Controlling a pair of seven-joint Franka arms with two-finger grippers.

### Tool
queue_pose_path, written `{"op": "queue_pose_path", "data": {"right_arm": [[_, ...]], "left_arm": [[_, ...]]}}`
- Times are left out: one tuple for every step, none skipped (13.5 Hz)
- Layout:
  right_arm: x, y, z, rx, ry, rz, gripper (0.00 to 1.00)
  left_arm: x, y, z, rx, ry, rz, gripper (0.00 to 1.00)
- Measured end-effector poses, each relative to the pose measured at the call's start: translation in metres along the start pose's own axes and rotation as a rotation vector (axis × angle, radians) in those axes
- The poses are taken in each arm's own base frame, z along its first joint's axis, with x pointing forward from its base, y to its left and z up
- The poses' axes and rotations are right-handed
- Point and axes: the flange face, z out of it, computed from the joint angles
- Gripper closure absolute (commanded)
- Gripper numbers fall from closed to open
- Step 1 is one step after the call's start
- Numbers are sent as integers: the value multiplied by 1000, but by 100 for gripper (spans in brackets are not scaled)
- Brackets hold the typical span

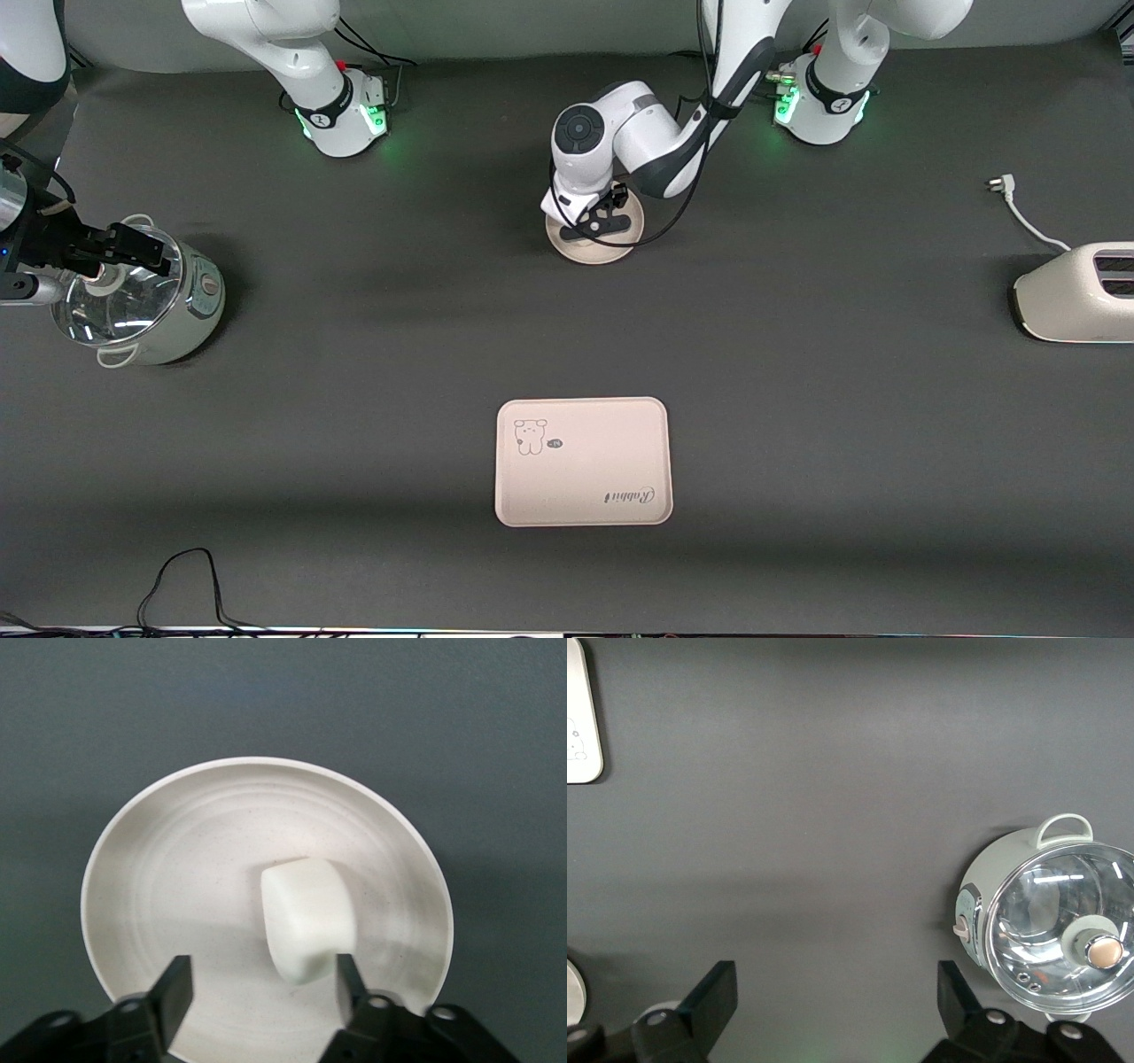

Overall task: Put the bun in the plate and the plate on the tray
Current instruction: 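Lower the bun onto the plate and open the left gripper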

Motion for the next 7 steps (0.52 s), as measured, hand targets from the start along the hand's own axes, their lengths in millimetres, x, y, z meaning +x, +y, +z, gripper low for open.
{"op": "queue_pose_path", "data": {"right_arm": [[0, 0, 0, 0, 0, 0, 0], [0, 0, 0, 0, 0, 0, 0], [0, 0, 0, 0, 0, 0, 0], [0, 0, 0, 0, 0, 0, 0], [0, 0, 0, 0, 0, 0, 0], [0, 0, 0, 0, 0, 0, 0], [0, 0, 0, 0, -1, 0, 0]], "left_arm": [[0, 0, 0, 0, 0, -8, 0], [1, 0, -1, 0, 1, -15, 0], [3, -1, -3, 0, 2, -21, 0], [7, -3, -9, 4, 4, -28, 0], [15, -7, -19, 8, 5, -43, 0], [27, -12, -35, 7, 8, -66, 0], [42, -18, -55, 6, 11, -94, 0]]}}
